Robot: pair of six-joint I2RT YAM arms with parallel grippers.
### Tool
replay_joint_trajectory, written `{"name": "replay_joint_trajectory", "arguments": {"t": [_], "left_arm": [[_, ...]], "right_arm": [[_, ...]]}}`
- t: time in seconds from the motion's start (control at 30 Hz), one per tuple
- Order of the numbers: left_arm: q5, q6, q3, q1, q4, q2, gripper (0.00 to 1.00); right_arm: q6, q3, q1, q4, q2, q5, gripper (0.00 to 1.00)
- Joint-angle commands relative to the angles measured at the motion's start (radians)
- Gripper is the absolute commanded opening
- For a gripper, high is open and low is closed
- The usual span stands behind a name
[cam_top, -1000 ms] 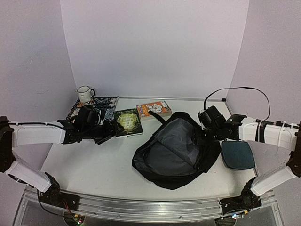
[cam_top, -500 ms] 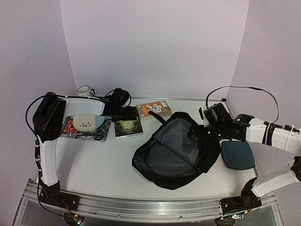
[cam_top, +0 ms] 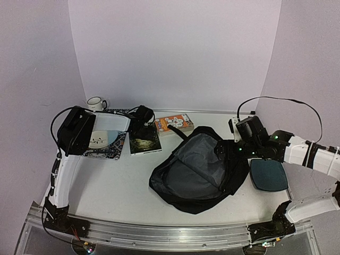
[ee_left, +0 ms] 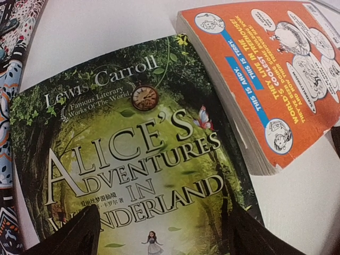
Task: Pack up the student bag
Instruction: Move the book to the center of the board.
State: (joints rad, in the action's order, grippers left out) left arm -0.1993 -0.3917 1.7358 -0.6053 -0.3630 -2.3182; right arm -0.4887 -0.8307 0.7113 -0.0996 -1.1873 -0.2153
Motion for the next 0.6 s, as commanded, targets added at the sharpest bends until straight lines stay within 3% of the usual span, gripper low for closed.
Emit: {"name": "replay_joint_trajectory", "arguments": {"t": [0.0, 0.37, 0.57], "left_arm": [[0.117, -0.049, -0.195, -0.034, -0.109, -0.044, 0.82], [0.162, -0.155, -0.673, -0.247, -0.069, 0.096, 0.76], [0.151, -0.232, -0.890, -0.274, -0.033, 0.258, 0.74]], "right_arm": [[0.021, -0.005, 0.000, 0.011, 0.020, 0.013, 0.98], [0.033, -0.031, 0.001, 0.029, -0.002, 0.054, 0.98], [0.043, -0.036, 0.008, 0.042, -0.005, 0.099, 0.98]]}}
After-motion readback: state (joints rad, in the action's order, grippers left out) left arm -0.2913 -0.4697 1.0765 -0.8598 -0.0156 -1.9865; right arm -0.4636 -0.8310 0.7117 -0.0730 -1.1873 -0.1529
